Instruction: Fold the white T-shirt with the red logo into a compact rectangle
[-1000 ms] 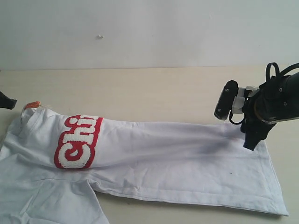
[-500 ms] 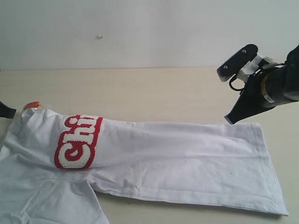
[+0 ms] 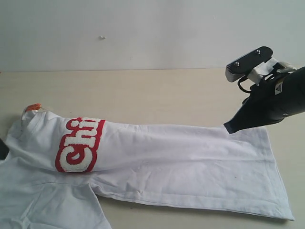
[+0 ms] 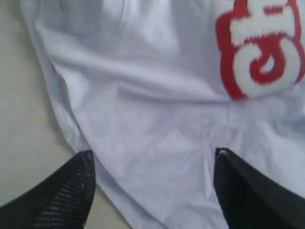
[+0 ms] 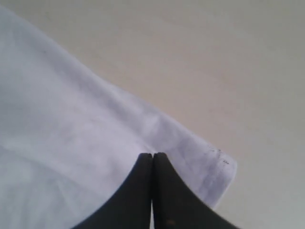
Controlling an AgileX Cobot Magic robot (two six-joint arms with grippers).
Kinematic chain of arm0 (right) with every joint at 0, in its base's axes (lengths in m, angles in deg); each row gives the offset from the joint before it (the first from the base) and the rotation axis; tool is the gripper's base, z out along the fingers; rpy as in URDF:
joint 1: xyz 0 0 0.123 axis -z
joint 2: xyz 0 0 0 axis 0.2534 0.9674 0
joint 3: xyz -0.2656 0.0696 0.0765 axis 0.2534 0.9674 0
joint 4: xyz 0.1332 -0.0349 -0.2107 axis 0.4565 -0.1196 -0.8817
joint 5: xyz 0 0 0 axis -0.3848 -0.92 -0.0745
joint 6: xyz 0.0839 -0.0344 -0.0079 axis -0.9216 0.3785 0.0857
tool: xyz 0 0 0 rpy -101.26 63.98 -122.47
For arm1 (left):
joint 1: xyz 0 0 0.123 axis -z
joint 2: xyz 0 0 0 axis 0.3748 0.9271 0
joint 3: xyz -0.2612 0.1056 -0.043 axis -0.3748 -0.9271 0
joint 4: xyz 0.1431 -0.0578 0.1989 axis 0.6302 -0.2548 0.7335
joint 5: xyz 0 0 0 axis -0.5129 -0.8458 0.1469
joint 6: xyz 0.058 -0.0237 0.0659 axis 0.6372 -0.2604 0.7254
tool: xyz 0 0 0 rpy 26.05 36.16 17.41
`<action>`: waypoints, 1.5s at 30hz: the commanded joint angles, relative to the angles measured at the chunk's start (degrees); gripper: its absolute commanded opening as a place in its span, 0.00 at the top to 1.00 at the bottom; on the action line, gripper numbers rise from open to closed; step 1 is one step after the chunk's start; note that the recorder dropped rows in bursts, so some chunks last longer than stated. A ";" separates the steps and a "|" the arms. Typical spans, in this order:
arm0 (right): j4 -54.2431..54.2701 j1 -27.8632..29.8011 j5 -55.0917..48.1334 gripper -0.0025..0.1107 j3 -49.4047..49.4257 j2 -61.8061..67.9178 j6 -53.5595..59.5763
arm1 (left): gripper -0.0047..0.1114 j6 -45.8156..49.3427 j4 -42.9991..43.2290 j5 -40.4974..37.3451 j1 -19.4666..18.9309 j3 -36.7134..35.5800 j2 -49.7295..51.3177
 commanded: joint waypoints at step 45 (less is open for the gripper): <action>16.13 -4.87 -6.17 0.98 0.17 -2.52 19.49 | 0.96 -0.18 -16.66 -10.94 -0.12 -15.40 10.95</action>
